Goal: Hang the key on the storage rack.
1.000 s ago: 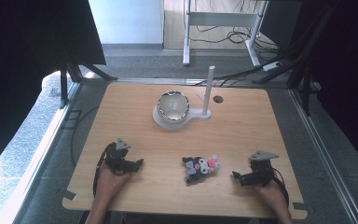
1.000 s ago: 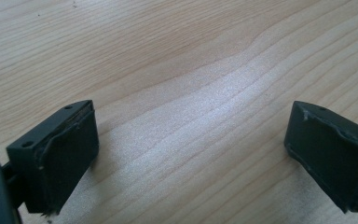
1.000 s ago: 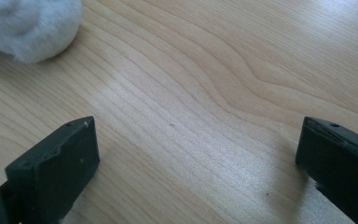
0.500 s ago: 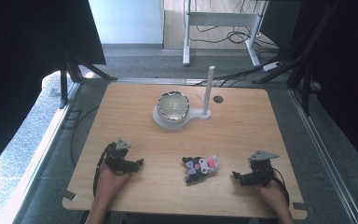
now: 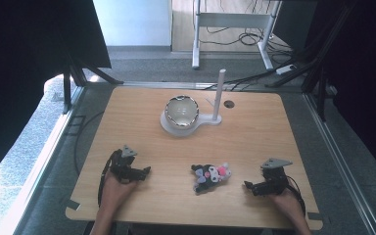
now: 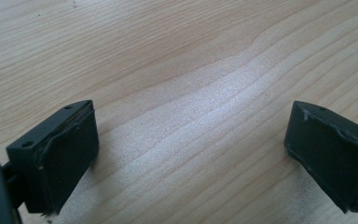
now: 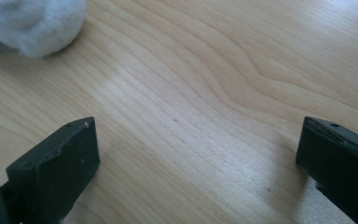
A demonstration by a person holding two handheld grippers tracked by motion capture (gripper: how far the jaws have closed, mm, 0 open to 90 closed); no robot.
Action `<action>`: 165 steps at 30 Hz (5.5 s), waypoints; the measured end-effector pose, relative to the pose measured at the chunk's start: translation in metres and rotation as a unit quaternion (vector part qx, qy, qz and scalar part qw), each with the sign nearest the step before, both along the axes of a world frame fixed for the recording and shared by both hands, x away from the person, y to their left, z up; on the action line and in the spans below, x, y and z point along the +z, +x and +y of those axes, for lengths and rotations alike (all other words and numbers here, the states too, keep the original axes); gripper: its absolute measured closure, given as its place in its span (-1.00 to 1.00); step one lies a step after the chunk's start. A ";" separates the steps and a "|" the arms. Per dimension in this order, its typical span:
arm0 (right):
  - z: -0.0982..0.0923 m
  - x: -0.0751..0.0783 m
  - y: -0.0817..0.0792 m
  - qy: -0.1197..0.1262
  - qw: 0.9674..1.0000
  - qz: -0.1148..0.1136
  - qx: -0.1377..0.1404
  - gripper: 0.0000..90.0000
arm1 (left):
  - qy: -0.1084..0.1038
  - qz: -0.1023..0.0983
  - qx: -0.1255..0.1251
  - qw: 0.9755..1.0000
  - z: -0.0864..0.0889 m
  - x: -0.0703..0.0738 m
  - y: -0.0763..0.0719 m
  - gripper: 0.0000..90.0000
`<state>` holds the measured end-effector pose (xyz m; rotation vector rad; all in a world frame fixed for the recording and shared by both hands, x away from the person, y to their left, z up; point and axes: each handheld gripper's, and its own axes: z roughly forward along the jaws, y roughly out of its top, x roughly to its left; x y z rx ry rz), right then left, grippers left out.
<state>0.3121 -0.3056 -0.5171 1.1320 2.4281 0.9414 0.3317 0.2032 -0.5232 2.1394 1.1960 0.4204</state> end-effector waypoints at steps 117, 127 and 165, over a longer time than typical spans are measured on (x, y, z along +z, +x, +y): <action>0.166 0.057 0.048 -0.209 0.912 0.120 0.333 -0.34 | 0.000 0.001 0.000 1.000 0.000 0.000 0.000 -0.94; 0.157 0.078 0.054 -0.196 0.919 0.122 0.320 -0.34 | -0.002 0.000 0.002 1.000 0.000 0.000 0.000 -0.94; 0.096 0.161 0.115 -0.152 0.962 0.109 0.201 -0.33 | 0.000 0.000 0.000 1.000 0.000 0.000 0.000 -0.94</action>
